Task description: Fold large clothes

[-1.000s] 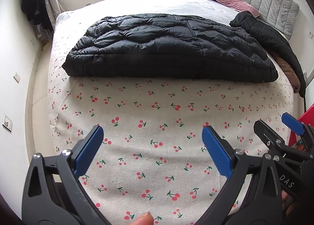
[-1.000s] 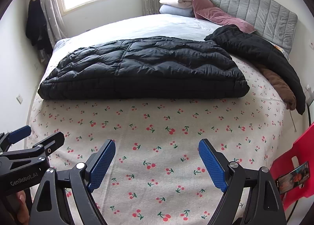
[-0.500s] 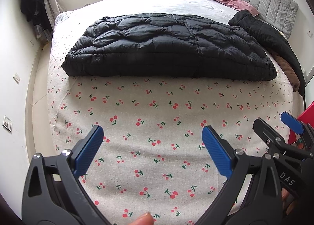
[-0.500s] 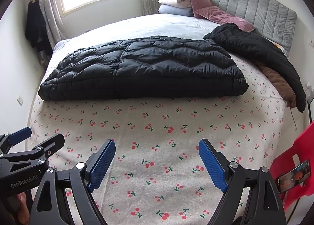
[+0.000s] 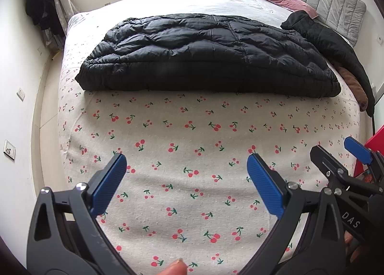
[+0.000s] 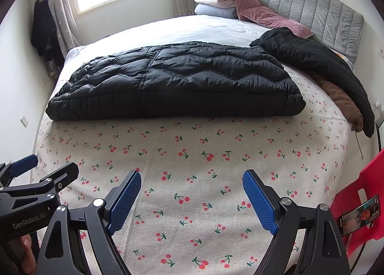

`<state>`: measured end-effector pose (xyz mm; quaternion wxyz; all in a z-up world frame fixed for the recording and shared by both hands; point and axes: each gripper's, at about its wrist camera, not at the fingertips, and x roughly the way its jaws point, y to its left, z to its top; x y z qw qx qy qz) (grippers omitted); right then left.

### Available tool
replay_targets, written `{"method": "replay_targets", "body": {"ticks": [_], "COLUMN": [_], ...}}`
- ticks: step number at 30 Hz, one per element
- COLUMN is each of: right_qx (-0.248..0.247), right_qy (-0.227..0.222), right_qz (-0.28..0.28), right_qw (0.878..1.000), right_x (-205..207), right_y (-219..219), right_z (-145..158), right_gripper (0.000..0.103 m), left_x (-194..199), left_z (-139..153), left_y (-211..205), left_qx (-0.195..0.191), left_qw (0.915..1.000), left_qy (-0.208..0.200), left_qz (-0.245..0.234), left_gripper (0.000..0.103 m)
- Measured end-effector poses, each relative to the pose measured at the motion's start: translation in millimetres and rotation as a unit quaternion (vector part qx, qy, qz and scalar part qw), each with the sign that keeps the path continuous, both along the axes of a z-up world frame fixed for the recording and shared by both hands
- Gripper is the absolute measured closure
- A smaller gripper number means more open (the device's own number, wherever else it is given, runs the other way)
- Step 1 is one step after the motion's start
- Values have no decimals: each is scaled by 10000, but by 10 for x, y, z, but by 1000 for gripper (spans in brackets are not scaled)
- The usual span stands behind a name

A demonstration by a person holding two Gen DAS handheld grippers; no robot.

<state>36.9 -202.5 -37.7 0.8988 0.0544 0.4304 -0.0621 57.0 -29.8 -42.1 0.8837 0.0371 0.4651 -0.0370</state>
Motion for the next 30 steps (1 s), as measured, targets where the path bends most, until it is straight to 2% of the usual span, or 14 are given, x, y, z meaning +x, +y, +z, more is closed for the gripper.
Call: {"method": "replay_targets", "body": {"ticks": [20,28,30], "right_qx": [6,-25,-38], "right_qy": [152,261,291], "right_qz": [-20,-39,-67], "right_qw": [9999,9996,9995], "right_x": [89,168,204], "right_y": [4,31,27], "right_z": [-138,-254,-320], "right_gripper": [15,15,15], "left_x": [66,149,171], "left_z": [-151,-314,-386], "left_y": [-5,-1,-3], "left_qx": [118,165,47], "left_qw": [9998,9995,9998], "left_qy": [116,222,159], "left_qz": [94,155,124], "left_gripper": [3,3,3]}}
